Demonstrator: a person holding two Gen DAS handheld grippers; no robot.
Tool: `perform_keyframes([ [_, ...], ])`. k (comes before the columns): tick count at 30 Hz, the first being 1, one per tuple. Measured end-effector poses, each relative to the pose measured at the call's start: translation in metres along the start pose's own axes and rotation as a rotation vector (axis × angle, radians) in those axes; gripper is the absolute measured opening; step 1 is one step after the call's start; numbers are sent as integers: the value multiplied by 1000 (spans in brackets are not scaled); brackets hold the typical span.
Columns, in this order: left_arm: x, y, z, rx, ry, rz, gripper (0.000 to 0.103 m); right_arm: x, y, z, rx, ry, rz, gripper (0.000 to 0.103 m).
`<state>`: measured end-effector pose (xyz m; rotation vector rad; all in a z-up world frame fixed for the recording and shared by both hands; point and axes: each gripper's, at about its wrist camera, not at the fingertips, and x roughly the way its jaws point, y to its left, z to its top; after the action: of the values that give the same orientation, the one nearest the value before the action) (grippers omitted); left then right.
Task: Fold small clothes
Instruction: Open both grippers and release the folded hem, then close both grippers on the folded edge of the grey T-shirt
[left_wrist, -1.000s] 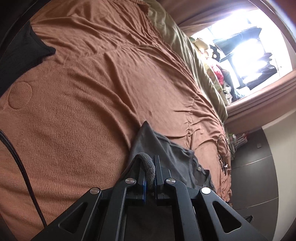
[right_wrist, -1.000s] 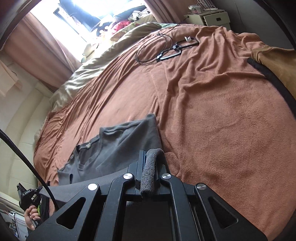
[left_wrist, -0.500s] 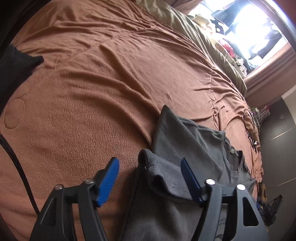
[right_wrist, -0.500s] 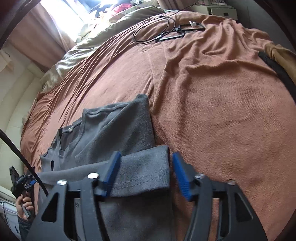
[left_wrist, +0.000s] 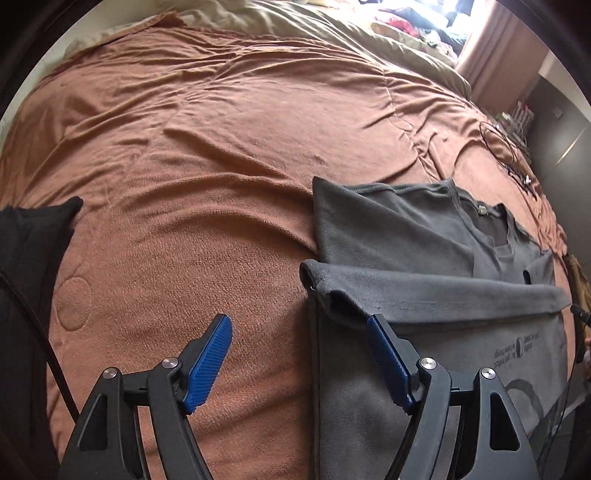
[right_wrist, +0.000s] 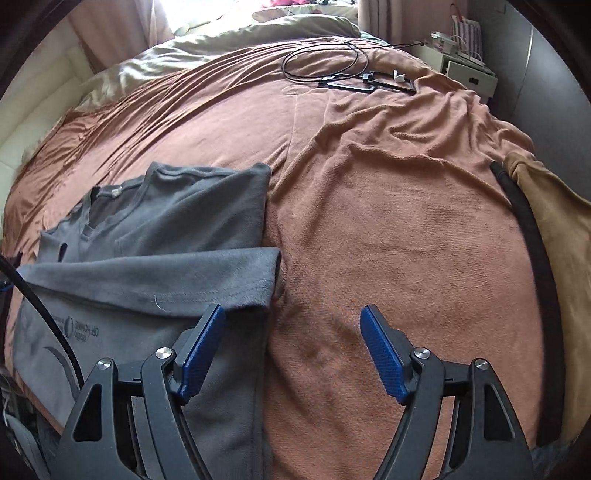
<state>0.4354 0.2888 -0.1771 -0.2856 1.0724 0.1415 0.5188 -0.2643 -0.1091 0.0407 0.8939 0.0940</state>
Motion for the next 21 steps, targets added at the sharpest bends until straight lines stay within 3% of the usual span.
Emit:
perform_keyframes([
  [8,28,-26,-14,203,123,13,77,22,31,-1,-170,60,-37,74],
  [11,47,-34,-18,269,170,67,77,36,37,5,-195,70,-53,74],
  [21,65,-30,30,195,107,97,78,69,45,43,-193,38,-107,74],
])
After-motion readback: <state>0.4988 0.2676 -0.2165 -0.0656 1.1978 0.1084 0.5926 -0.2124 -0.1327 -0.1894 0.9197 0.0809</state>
